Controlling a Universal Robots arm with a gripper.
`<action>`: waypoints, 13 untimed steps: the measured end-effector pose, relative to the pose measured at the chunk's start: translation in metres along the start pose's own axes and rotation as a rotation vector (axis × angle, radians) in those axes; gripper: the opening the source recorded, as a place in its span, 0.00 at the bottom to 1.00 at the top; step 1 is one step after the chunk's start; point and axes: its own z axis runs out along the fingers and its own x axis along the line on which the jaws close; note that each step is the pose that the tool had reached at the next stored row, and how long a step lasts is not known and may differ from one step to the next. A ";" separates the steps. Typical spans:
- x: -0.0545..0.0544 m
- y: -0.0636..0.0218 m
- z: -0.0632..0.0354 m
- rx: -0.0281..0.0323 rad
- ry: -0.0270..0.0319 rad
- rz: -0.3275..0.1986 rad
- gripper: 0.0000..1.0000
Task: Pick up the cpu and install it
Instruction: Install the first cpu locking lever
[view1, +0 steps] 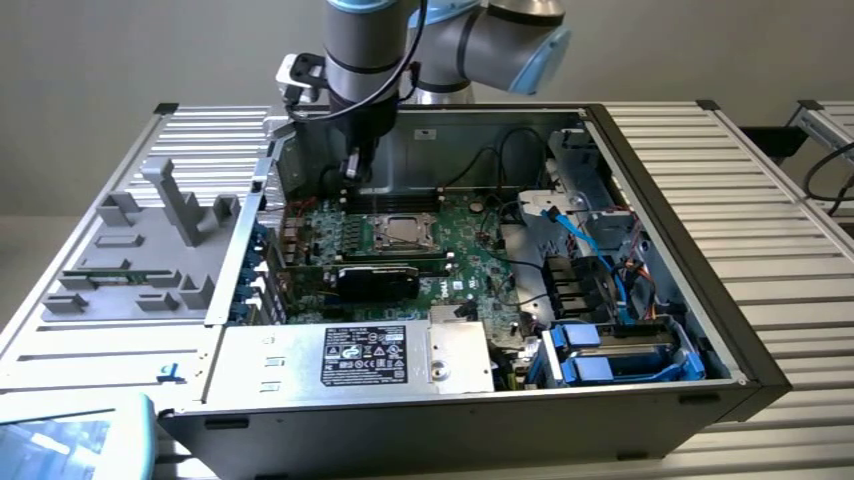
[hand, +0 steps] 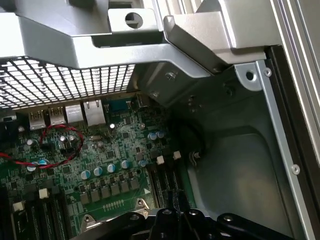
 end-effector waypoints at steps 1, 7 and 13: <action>-0.001 -0.0035 -0.0011 0.0002 0.0001 0.000 0.12; -0.006 -0.0200 -0.0052 0.0022 0.0001 -0.001 0.12; -0.006 -0.0201 -0.0051 0.0026 0.0004 0.000 0.12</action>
